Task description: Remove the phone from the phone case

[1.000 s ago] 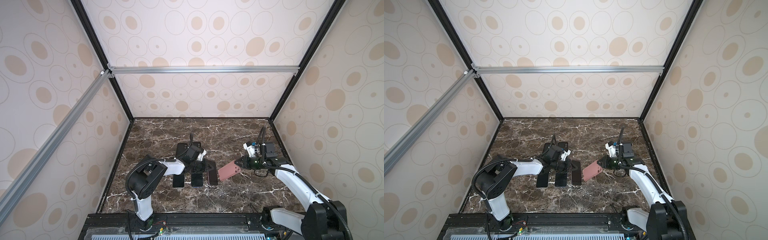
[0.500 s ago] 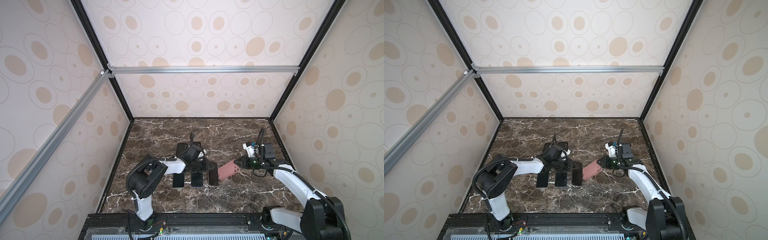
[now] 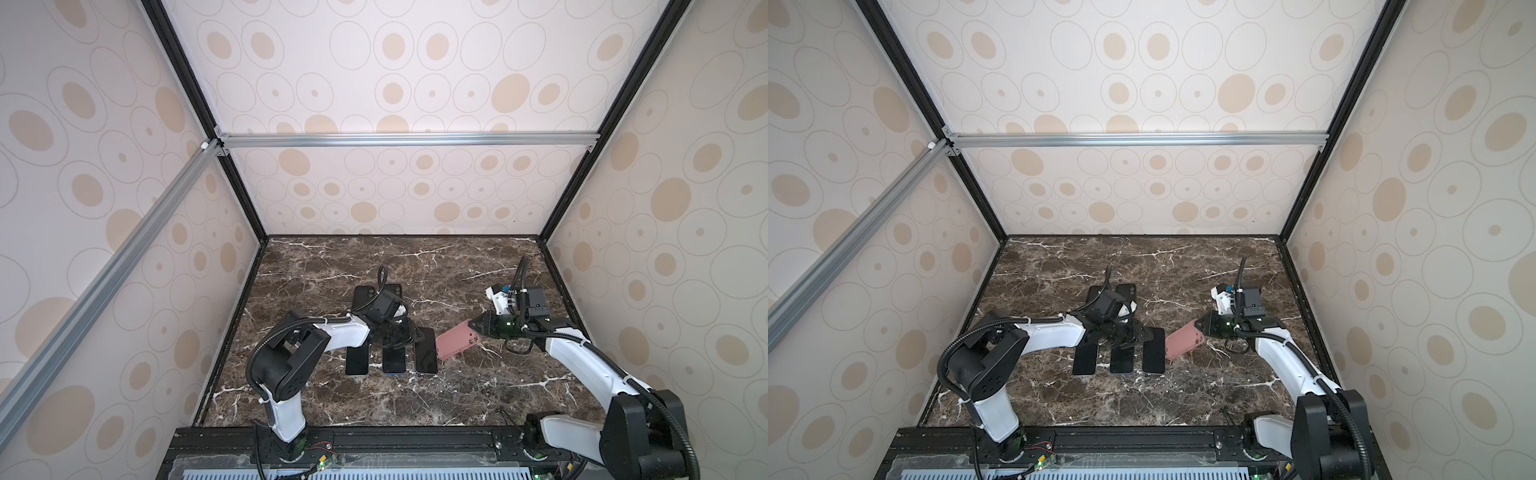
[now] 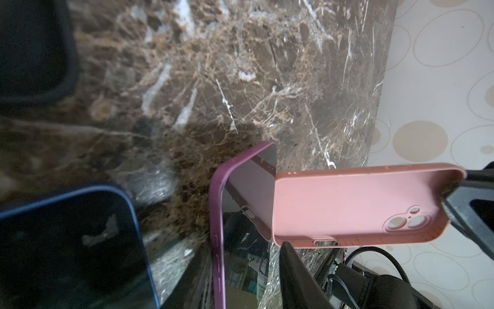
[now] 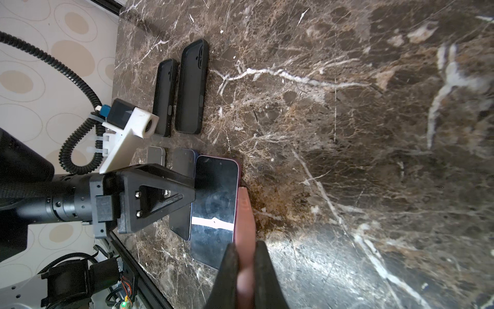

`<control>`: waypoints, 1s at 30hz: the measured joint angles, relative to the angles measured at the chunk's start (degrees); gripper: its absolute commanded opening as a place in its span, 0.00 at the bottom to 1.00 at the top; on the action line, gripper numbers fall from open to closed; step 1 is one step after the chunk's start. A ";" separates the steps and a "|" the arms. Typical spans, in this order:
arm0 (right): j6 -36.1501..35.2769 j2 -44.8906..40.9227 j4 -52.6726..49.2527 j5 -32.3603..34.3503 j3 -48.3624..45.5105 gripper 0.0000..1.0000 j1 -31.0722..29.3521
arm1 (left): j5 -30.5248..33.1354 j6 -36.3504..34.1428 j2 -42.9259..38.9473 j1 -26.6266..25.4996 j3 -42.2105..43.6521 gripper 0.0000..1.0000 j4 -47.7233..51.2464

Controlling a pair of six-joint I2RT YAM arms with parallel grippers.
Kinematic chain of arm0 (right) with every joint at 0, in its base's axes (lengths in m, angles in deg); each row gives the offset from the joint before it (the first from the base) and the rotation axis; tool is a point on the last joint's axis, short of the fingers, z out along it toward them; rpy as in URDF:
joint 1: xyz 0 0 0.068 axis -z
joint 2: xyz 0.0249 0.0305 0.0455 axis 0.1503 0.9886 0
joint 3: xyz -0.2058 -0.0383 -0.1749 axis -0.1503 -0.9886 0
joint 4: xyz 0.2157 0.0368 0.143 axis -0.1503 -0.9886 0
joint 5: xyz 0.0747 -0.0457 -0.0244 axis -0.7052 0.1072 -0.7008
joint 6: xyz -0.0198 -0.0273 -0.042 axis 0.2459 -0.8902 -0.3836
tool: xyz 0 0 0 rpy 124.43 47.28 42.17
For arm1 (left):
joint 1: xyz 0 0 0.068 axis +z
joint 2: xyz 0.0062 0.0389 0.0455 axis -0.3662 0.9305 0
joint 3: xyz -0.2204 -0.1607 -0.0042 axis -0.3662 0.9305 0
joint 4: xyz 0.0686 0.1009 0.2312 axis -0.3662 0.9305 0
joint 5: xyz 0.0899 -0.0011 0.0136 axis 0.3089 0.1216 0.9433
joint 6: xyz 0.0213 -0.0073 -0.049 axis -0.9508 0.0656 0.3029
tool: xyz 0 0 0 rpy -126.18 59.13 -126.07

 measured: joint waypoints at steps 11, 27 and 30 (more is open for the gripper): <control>-3.45 -7.52 -9.62 4.55 8.81 0.00 -0.09 | 10.43 -14.67 -8.57 -1.16 -9.88 0.51 13.27; -13.90 0.42 -25.05 -12.37 29.33 0.00 -7.93 | 14.91 -54.25 -23.89 -8.02 -12.22 0.58 15.30; -14.38 0.76 -25.94 -13.42 29.46 0.00 -8.31 | 13.33 -56.35 -23.80 -8.41 -12.22 0.53 16.39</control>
